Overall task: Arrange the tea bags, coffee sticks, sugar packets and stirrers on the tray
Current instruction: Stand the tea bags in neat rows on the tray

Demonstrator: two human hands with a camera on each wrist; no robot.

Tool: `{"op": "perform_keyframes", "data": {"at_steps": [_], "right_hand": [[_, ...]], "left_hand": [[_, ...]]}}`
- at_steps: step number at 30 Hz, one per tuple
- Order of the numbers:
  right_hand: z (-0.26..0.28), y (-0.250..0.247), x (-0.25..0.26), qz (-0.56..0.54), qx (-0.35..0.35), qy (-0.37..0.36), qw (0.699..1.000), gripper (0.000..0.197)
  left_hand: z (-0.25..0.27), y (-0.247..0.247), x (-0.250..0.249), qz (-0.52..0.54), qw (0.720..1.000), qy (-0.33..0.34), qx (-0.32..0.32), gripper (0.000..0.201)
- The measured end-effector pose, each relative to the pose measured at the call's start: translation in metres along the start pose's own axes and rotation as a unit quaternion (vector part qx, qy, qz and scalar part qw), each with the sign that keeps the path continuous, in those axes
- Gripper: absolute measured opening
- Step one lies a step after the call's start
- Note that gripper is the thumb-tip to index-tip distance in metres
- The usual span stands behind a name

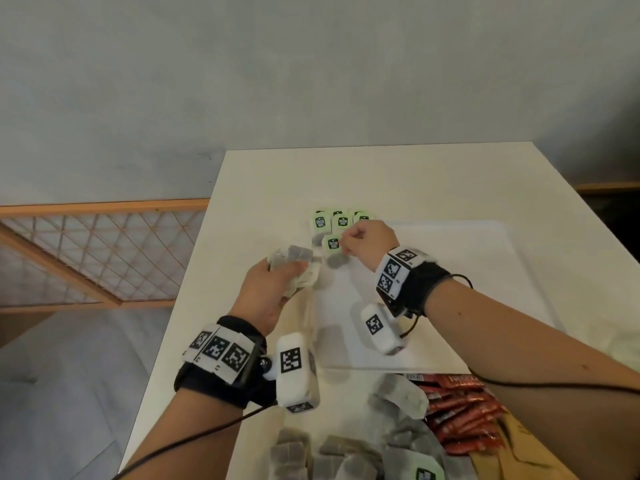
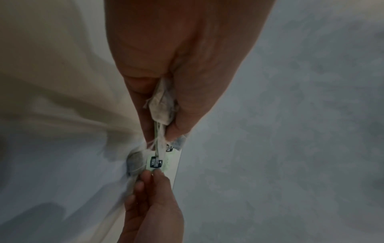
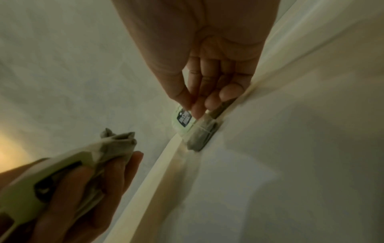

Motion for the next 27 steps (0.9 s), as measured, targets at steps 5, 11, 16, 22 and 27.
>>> {"op": "perform_keyframes", "data": {"at_steps": [5,11,16,22,27], "right_hand": [[-0.012,0.016,0.012,-0.023,0.026,0.016,0.999,0.010],[-0.018,0.016,0.019,-0.020,0.012,0.015,1.000,0.012],[0.005,0.003,0.008,-0.098,0.040,0.024,0.994,0.028],[0.060,-0.013,0.000,-0.146,0.119,-0.052,0.981,0.024],[0.088,-0.030,-0.012,-0.036,0.067,-0.193,0.978,0.040]], "left_hand": [[-0.006,-0.007,0.007,-0.008,1.000,0.003,-0.003,0.013],[-0.005,-0.006,0.012,-0.006,1.000,-0.011,-0.001,0.016],[-0.001,0.003,0.006,0.009,1.000,0.010,-0.011,0.020],[0.011,0.027,-0.002,-0.017,0.999,0.033,0.002,0.018],[0.026,0.042,-0.008,0.004,1.000,0.011,-0.003,0.019]]}}
Point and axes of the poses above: each hand's wrist, its own z-axis away from the middle knuckle, its own y-axis out of the palm, x = y × z, the point moved 4 cm from there along -z, towards the middle knuckle, and after that the axes turned 13 degrees about y, right-handed, at the moved point
